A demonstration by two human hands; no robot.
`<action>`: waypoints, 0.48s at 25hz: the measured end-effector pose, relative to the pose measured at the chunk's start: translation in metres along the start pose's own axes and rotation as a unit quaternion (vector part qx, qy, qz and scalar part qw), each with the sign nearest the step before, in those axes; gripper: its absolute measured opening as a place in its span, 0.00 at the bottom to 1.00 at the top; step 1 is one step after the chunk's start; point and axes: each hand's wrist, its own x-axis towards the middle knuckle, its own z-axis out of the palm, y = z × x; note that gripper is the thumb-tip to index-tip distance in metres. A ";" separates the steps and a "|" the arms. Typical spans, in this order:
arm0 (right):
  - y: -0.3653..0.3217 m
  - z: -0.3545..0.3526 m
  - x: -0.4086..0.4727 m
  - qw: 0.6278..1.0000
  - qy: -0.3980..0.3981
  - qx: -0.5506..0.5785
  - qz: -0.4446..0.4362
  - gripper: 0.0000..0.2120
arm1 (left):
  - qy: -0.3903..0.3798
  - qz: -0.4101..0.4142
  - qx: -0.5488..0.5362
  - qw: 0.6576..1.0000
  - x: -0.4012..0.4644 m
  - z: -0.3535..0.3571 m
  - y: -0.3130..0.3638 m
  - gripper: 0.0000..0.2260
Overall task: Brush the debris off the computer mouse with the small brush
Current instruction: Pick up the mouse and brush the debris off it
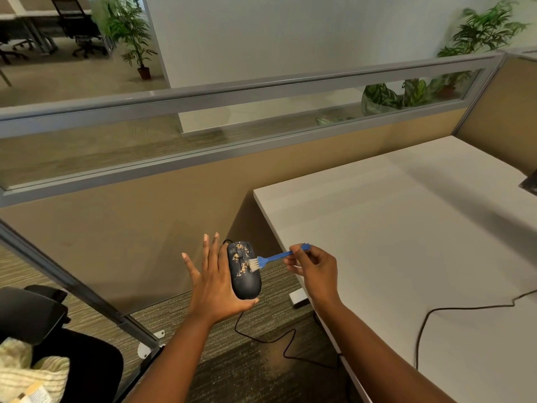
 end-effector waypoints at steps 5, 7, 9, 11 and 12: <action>0.000 -0.002 -0.002 0.999 -0.001 -0.032 -0.013 0.04 | 0.014 0.009 -0.006 1.000 0.000 -0.003 0.003 0.60; 0.000 -0.006 -0.001 0.999 0.018 -0.036 -0.015 0.03 | 0.015 0.010 -0.008 1.000 0.000 -0.003 0.003 0.60; -0.002 -0.007 0.001 0.999 0.025 -0.032 -0.016 0.03 | 0.012 0.008 -0.004 1.000 0.000 -0.003 0.004 0.60; -0.004 -0.005 0.001 1.000 0.012 -0.014 -0.014 0.04 | 0.011 0.007 0.003 1.000 0.000 -0.003 0.004 0.60; -0.004 -0.003 0.000 1.000 0.000 -0.009 -0.012 0.04 | 0.012 0.007 0.004 1.000 -0.001 -0.003 0.004 0.60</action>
